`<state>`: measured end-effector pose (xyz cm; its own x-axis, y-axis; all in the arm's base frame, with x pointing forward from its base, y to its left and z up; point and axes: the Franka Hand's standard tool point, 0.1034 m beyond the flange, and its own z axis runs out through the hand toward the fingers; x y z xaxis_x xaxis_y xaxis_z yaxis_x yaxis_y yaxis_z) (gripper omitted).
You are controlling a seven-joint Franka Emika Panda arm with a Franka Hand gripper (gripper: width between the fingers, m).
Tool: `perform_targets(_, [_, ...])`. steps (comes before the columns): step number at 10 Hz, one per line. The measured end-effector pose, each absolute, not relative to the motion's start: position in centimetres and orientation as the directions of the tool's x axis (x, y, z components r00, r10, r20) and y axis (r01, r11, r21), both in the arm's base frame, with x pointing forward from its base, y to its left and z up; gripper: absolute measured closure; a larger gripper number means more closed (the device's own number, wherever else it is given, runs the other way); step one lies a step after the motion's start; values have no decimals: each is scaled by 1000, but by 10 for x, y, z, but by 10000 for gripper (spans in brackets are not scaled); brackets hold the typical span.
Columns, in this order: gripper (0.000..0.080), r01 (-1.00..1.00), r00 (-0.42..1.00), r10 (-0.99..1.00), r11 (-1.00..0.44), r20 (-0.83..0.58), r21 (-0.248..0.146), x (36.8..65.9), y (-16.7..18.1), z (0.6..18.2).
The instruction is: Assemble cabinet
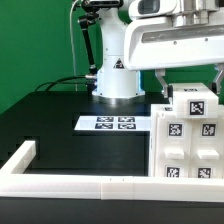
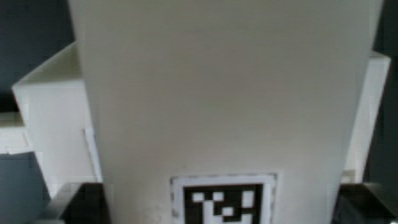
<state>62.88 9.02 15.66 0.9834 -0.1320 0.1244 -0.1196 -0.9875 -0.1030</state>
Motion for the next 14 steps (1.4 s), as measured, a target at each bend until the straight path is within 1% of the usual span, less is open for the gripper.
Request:
perform_targets(5, [243, -412, 901, -425, -901, 89, -135, 629, 88, 157])
perform_targets(6, [243, -512, 848, -525, -847, 75, -145, 628, 88, 157])
perform_targets(8, [243, -617, 774, -630, -772, 54, -154, 627, 88, 157])
perform_targets(10, [243, -750, 647, -762, -642, 22, -160, 626, 88, 157])
perform_targets(11, [243, -783, 607, -794, -601, 12, -160, 626, 89, 157])
perform_targets(13, [243, -882, 452, -892, -441, -30, -166, 626, 89, 157])
perform_targets(14, [243, -898, 419, -907, -408, -41, -167, 626, 89, 157])
